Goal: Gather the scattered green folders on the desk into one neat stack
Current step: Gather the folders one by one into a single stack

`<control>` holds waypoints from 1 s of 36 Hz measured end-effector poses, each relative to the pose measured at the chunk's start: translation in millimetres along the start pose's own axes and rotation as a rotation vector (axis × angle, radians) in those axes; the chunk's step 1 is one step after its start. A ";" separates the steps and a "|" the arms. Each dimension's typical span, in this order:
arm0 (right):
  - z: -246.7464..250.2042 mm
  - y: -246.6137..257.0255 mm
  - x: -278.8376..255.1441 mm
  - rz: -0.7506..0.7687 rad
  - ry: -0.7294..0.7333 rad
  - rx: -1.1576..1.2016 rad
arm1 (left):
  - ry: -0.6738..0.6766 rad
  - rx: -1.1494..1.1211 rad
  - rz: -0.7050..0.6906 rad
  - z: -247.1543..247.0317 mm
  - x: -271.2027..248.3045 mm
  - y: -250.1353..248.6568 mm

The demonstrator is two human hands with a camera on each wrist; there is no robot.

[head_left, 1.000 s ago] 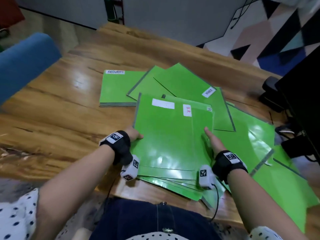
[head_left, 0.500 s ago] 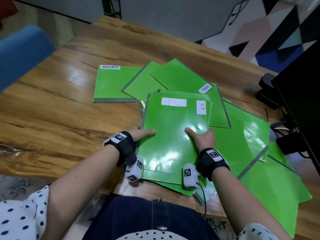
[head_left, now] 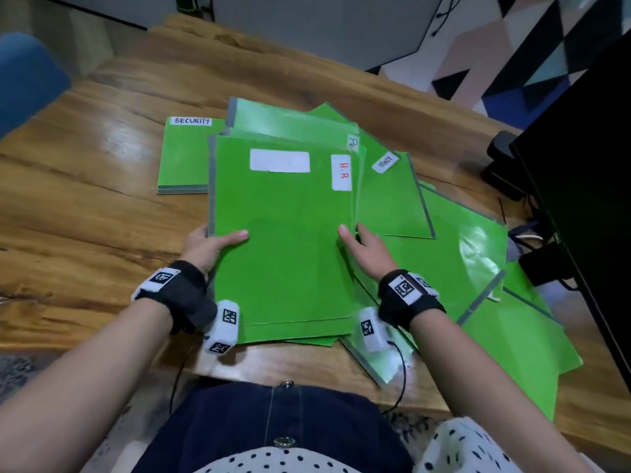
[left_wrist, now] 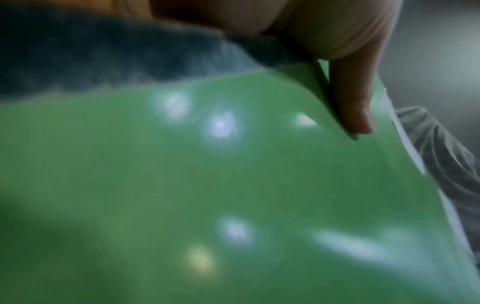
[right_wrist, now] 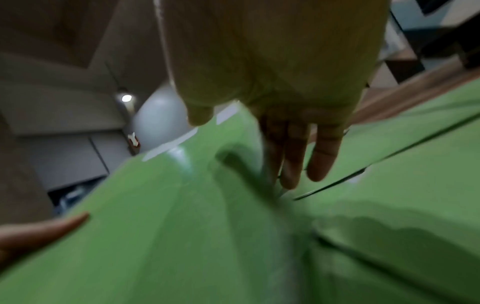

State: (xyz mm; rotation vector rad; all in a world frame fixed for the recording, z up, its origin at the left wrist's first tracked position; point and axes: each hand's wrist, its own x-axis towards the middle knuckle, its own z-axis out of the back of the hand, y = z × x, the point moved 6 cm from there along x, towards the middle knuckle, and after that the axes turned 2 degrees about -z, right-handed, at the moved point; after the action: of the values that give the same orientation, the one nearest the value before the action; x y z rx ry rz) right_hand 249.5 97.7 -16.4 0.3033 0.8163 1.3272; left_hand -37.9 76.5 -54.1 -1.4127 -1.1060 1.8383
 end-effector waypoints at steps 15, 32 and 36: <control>-31.0 -104.2 -14.7 -0.317 0.255 -0.561 | -0.189 0.094 0.050 51.7 5.1 15.9; 41.9 -154.2 -29.8 -0.936 -0.262 0.003 | -0.025 0.391 0.349 48.9 6.9 22.6; 37.7 -162.5 -27.4 -0.958 -0.221 0.174 | 0.025 0.428 0.399 46.5 7.7 18.0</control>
State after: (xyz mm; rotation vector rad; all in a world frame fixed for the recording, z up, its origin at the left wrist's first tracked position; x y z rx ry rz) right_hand 394.1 40.3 -82.7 0.1497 0.7401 0.3209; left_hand -83.7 61.3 -68.7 -1.4557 -0.3900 2.1588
